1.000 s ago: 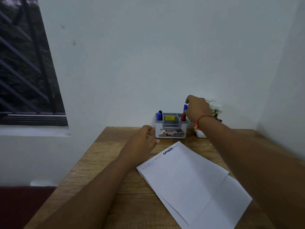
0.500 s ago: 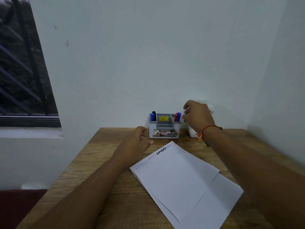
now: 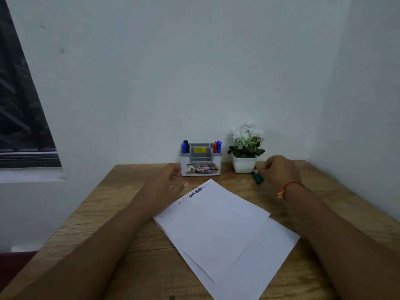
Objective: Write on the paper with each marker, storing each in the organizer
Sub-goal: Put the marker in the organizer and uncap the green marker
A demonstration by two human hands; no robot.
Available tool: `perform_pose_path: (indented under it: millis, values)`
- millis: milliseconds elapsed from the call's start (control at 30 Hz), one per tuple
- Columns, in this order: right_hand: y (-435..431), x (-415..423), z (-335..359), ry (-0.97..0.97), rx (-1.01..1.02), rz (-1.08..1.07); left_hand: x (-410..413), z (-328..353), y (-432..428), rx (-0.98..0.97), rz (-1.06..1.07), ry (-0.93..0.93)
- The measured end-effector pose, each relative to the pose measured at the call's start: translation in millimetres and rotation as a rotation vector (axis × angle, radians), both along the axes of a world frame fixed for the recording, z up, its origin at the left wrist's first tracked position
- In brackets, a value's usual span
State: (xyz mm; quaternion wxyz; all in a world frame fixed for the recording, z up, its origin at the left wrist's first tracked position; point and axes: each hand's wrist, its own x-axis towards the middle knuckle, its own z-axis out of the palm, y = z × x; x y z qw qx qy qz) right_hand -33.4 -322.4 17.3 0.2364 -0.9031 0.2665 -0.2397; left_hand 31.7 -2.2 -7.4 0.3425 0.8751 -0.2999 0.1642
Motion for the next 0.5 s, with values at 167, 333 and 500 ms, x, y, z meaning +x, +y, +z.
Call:
perform_pose_path:
  millis: [167,333,500]
  values:
    - [-12,8,-16,0.079,-0.032,0.029,1,-2,0,0.016,-0.008,0.008]
    - [-12,16,-23,0.16,-0.118,0.094,1,-1,0,0.027,-0.01,0.017]
    - [-16,16,-24,0.214,-0.116,0.054,0,-2,0,0.029,-0.023,0.021]
